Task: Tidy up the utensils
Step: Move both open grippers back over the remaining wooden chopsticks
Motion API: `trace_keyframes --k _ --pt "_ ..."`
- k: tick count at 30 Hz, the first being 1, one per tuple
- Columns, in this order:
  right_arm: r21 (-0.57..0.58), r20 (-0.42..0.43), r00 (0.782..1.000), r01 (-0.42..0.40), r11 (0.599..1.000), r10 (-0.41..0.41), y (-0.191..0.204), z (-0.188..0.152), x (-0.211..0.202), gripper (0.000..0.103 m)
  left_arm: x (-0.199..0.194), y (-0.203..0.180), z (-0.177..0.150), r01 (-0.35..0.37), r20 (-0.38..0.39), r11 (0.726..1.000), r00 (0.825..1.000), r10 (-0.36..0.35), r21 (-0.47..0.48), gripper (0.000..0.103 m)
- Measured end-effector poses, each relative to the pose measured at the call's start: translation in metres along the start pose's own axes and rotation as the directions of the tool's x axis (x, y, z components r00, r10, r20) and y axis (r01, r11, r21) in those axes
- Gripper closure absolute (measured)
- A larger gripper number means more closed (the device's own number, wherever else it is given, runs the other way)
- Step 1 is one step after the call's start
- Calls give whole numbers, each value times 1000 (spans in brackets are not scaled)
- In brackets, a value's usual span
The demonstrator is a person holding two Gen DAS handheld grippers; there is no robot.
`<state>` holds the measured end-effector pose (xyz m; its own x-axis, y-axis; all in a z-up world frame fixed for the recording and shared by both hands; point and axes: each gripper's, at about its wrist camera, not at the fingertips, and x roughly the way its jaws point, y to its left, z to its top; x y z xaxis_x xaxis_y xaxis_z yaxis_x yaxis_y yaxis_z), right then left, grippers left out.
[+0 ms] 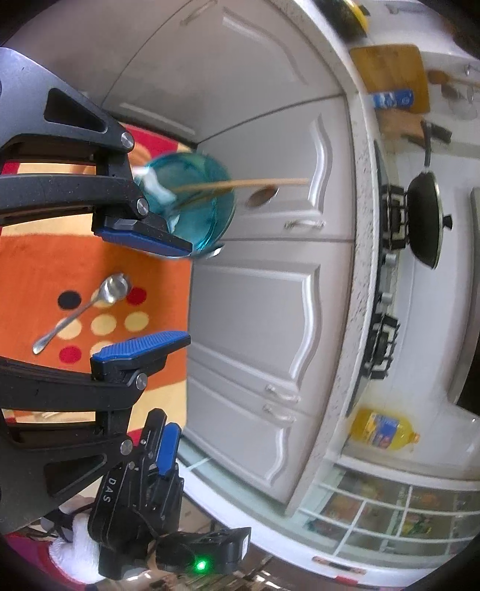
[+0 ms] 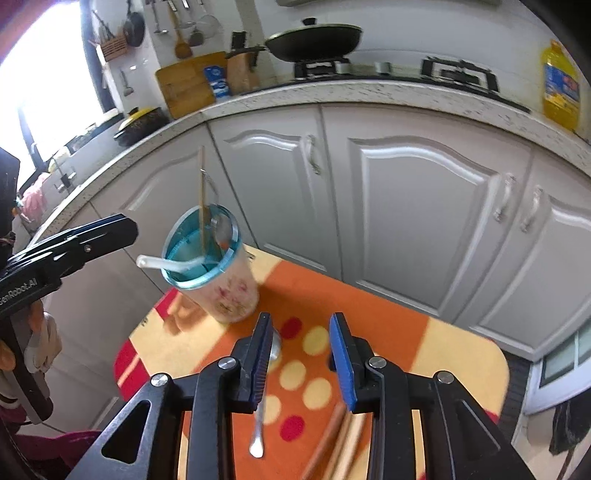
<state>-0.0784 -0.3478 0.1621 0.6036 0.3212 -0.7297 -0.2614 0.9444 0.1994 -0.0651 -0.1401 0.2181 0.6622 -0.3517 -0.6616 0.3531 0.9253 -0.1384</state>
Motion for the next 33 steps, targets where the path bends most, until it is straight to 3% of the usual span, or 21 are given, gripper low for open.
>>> trace_keyframes --k 10,13,19,24,33 --pt "85 -112 993 58 995 -48 -46 -48 12 72 38 -37 -24 85 -123 996 989 -83 9 62" --pt "106 -190 981 53 993 -32 -55 -66 30 72 53 -42 -34 90 -169 996 982 -88 2 62" --pt "89 -270 962 73 993 -46 -55 -89 66 72 80 -40 -54 79 -259 997 962 -81 -18 62" --pt "31 -327 937 141 990 -123 -54 -96 94 72 91 -46 -72 93 -316 996 945 -89 -2 62" --pt "40 -322 940 135 990 -115 -63 -94 102 72 105 -51 -77 95 -355 995 930 -90 -5 62"
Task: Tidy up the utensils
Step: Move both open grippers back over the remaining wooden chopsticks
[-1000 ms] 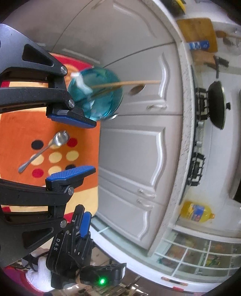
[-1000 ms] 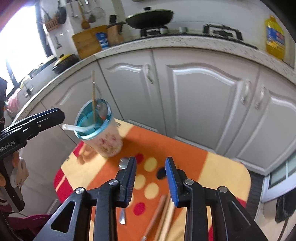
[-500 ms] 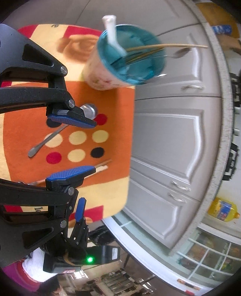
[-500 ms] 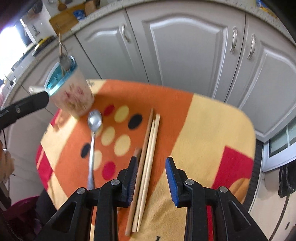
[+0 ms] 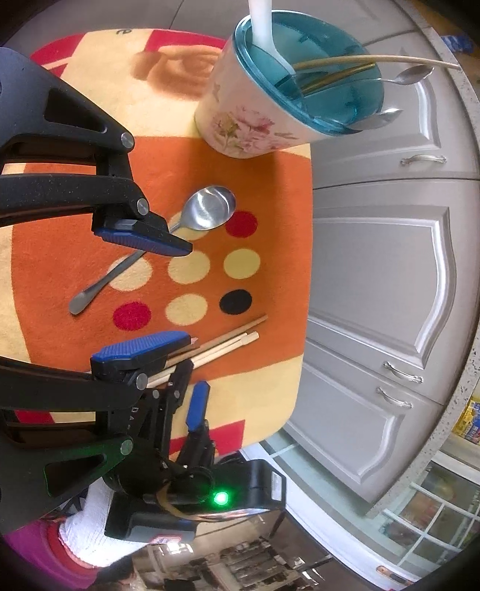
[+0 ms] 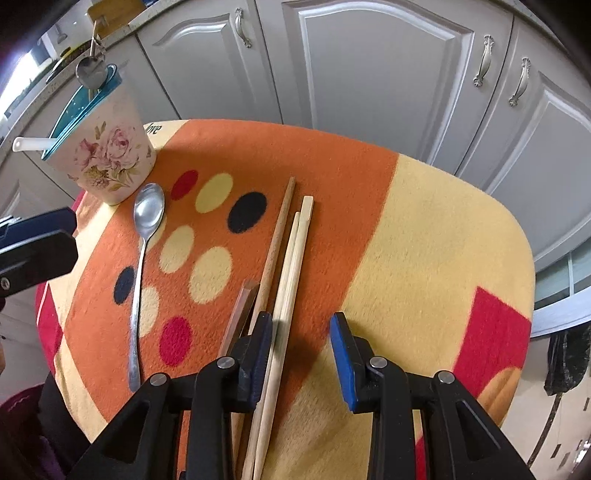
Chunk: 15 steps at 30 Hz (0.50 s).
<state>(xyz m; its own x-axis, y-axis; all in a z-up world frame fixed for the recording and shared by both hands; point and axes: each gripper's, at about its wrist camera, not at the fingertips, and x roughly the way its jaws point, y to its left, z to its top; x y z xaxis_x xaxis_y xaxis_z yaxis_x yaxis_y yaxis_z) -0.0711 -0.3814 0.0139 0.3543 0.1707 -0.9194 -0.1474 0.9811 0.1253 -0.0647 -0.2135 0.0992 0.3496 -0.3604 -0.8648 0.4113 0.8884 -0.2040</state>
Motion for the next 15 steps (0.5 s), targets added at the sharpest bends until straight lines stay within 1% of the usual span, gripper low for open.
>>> trace_keyframes --k 4,8,10,11,13,15 --pt "-3 1 999 37 999 -37 -6 0 -3 72 0 0 -1 -1 -4 1000 1000 1 3 62" --pt "56 -1 1000 18 998 -18 -27 -2 -8 72 1 2 1 -3 -7 1000 1000 3 -4 62" --pt "100 19 999 -33 994 31 -38 -3 -13 72 3 2 2 -3 -12 1000 1000 3 -8 62" --pt "119 27 999 -44 992 41 -42 -4 -16 72 4 1 2 -2 -15 1000 1000 2 -9 62" --pt "114 22 1000 -12 993 9 -44 -4 -17 72 6 0 2 1 -21 1000 1000 -1 -7 62" --pt "98 9 1000 -4 995 3 -43 -3 -14 72 7 -2 1 7 -22 1000 1000 -7 -5 62"
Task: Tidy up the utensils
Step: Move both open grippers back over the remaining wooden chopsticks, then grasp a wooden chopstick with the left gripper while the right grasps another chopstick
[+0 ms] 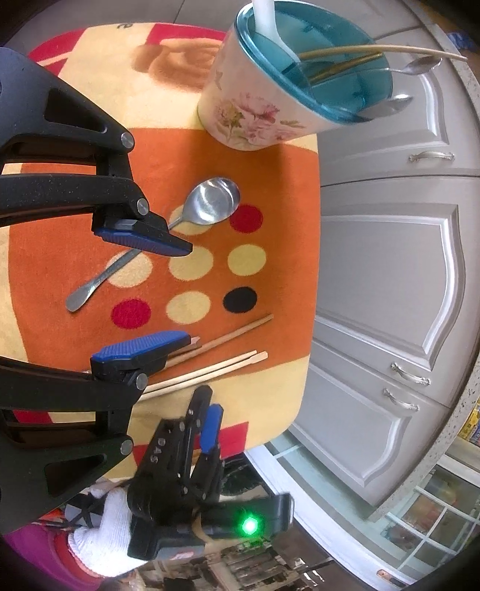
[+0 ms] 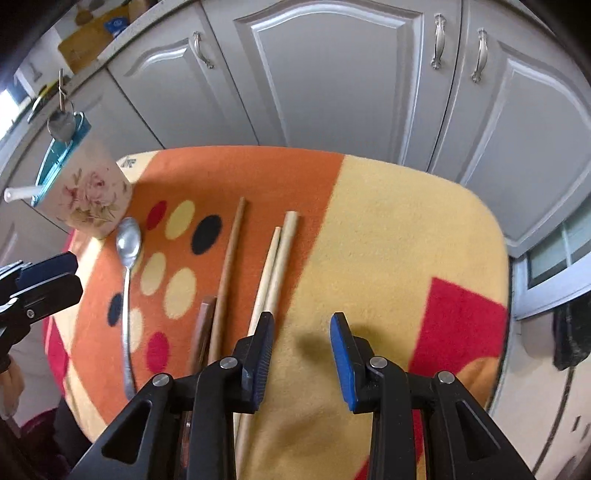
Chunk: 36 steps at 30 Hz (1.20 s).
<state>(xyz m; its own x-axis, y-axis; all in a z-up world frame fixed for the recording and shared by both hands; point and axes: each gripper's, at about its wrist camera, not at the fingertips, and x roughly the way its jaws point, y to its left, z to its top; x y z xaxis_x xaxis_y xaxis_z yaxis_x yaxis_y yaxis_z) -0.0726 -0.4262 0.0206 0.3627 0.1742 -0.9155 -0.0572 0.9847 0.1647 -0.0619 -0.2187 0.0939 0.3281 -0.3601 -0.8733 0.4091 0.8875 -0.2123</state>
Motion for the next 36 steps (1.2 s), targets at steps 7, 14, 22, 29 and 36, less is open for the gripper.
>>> trace_keyframes --k 7,14,22,29,36 --pt "-46 -15 1000 23 999 -24 16 0 6 72 0 -1 2 1 0 1000 1000 -1 1 62" --pt "-59 -23 994 105 993 -106 2 -8 2 72 1 -3 5 8 -3 1000 1000 -8 4 62" --pt "-13 -32 994 108 994 -109 -24 -17 -8 72 13 -32 22 108 -35 994 994 -107 18 62" --pt "64 -34 995 92 994 -90 -49 -15 -7 72 50 -61 43 129 -120 992 985 -127 9 62" --pt "154 6 1000 -28 988 27 -63 -23 -18 72 81 -78 45 97 -209 995 974 -91 17 62"
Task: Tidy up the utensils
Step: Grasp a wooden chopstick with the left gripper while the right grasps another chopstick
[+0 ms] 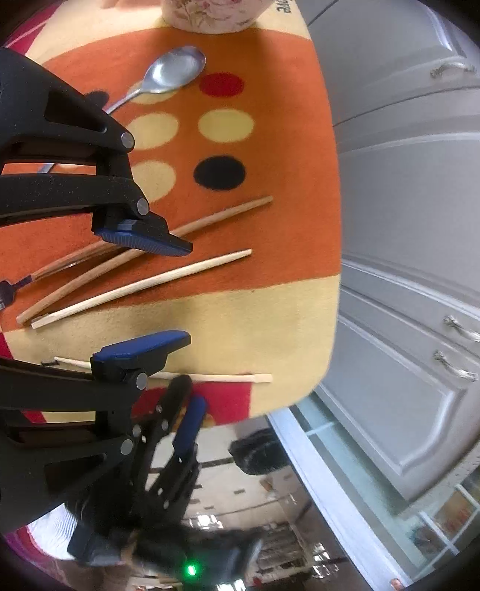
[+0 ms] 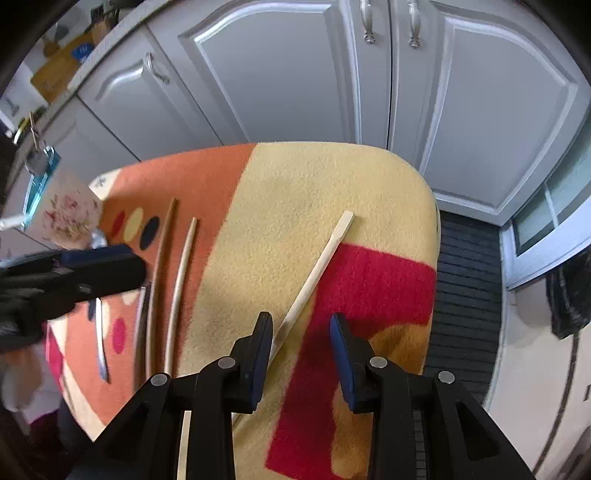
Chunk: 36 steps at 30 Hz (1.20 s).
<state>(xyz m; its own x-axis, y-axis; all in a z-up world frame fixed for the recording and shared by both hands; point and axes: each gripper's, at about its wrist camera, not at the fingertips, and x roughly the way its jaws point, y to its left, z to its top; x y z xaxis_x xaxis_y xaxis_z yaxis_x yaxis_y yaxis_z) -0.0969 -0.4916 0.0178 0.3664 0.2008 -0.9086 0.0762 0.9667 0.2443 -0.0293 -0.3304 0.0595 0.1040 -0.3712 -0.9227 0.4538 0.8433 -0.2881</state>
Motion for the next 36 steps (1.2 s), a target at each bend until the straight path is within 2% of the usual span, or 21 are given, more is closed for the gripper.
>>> trace_keyframes --k 4,9,14,20,21,23,24,25,26,30,32,36 --pt "16 15 1000 -27 1000 26 -4 -3 -5 72 13 -1 -1 -41 -22 999 999 41 -2 62" --pt "12 28 999 -39 999 38 -9 -3 -13 72 28 9 -3 -6 -78 999 997 2 -51 62" --pt "26 50 998 -47 999 46 -10 4 -15 72 27 9 0 -13 -76 999 997 9 -53 62" --pt "35 26 1000 -16 999 15 -9 22 0 72 30 2 4 -45 -55 999 998 43 -22 62" --pt "37 12 1000 -8 999 7 -9 26 7 72 30 3 6 -48 -50 999 998 47 -17 64" --pt "15 -14 1000 22 1000 -21 -4 31 18 72 32 2 5 -72 -34 997 997 72 -6 76" --pt "-14 5 999 46 999 -46 2 34 19 79 33 2 5 -100 -23 995 995 100 10 91" --pt "-29 5 998 60 998 -60 6 35 21 82 34 2 5 -112 -13 993 994 112 23 96" --pt "-47 8 997 79 996 -78 10 37 23 87 34 3 5 -98 -1 995 995 98 33 96" --pt "-99 3 996 84 992 -84 21 42 25 92 29 14 4 -28 -5 1000 1000 28 -1 97" --pt "-116 10 998 59 991 -59 27 40 17 97 14 19 3 -5 27 1000 1000 5 -13 97" --pt "-116 79 997 22 993 -13 29 33 -13 97 -19 13 -1 21 106 999 994 -24 29 98"
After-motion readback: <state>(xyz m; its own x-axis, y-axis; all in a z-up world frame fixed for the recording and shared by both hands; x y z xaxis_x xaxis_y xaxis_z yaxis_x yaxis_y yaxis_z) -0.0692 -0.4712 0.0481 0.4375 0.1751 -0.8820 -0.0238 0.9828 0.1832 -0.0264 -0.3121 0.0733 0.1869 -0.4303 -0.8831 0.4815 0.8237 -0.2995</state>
